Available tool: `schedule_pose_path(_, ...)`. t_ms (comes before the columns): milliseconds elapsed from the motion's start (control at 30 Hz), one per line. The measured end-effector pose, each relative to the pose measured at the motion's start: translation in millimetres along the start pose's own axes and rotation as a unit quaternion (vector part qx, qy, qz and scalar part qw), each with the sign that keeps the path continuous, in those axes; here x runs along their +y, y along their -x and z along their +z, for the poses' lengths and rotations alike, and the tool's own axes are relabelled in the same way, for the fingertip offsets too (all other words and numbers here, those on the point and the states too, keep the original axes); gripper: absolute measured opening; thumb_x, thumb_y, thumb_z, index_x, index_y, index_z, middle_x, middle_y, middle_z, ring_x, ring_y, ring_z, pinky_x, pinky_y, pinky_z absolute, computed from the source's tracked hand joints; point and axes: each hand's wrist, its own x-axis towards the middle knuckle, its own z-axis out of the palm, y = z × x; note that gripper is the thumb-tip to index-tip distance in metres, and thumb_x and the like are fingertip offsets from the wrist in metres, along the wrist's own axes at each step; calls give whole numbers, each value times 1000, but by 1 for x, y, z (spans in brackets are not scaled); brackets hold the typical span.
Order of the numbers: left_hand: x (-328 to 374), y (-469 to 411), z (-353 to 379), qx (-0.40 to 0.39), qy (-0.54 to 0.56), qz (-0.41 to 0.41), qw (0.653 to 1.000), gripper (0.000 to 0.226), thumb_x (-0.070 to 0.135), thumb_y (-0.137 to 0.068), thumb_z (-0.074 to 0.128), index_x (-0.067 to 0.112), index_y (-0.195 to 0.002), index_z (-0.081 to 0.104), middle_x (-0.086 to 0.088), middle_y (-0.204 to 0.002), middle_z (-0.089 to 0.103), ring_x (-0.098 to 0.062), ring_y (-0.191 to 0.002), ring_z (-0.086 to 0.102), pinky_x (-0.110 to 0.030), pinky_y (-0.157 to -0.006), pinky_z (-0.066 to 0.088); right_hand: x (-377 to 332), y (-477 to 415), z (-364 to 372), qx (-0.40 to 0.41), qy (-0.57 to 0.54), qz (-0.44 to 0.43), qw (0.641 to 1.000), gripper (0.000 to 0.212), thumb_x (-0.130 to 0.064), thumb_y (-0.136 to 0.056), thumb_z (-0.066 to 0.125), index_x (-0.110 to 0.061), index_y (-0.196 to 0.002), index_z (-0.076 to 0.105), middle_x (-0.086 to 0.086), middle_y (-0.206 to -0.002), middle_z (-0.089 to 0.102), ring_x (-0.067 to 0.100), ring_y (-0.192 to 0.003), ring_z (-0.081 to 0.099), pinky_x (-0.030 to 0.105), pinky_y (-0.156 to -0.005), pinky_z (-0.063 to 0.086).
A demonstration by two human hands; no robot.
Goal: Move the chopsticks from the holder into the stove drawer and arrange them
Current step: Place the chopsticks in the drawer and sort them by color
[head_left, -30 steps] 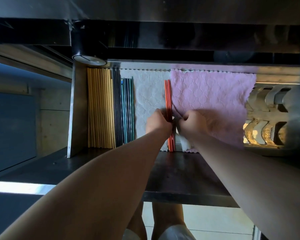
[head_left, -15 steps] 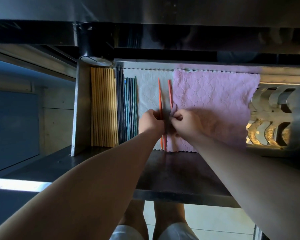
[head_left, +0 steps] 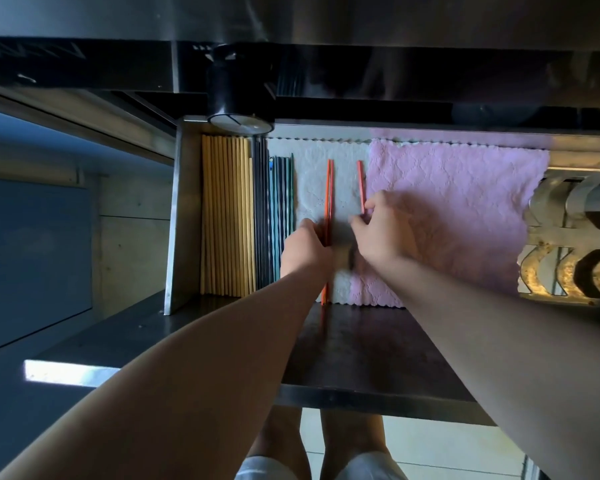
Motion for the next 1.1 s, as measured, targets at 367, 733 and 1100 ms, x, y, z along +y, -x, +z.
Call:
schedule_pose_path(367, -6, -1, -11, 17, -91, 95, 991, 10, 10, -89, 52, 17, -89, 59, -1, -91, 54, -16, -68, 55, -28, -54, 42, -23, -17, -6, 51, -50, 23, 997, 10, -20, -90, 56, -16, -89, 65, 0, -86, 63, 17, -77, 53, 21, -54, 31)
schedule_pose_path(733, 15, 4, -11, -14, -127, 50, 991, 14, 17, -87, 54, 11, -74, 58, -3, -69, 53, -22, -57, 52, -27, -51, 39, -26, -5, -17, 90, -237, -43, 966, 13, -26, -90, 53, -18, -83, 60, 8, -72, 64, 33, -73, 61, 42, -70, 52)
schedule_pose_path(1100, -14, -3, -50, -20, -13, 2, 1000, 38, 39, -93, 55, 12, -66, 57, -2, -63, 58, -18, -50, 54, -22, -44, 39, -59, 5, 11, -38, -149, -6, 988, 16, -28, -89, 59, -23, -74, 63, 2, -74, 70, 25, -72, 66, 38, -72, 56)
